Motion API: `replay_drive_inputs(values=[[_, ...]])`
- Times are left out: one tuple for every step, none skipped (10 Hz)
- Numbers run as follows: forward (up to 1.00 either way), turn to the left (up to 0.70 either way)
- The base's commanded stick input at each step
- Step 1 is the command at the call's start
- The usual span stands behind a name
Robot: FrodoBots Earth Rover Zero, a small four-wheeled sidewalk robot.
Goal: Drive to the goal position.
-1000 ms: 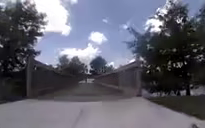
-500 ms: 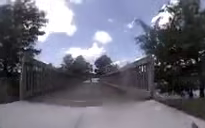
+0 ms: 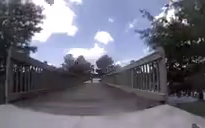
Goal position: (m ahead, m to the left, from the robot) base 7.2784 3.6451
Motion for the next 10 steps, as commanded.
replay_drive_inputs(values=[[0.85, 0.33], [0.85, 0.34], [0.85, 0.06], [0.85, 0.00], [0.85, 0.00], [0.85, 0.00], [0.85, 0.00], [0.85, 0.00], [0.85, 0.00], [0.85, 0.00]])
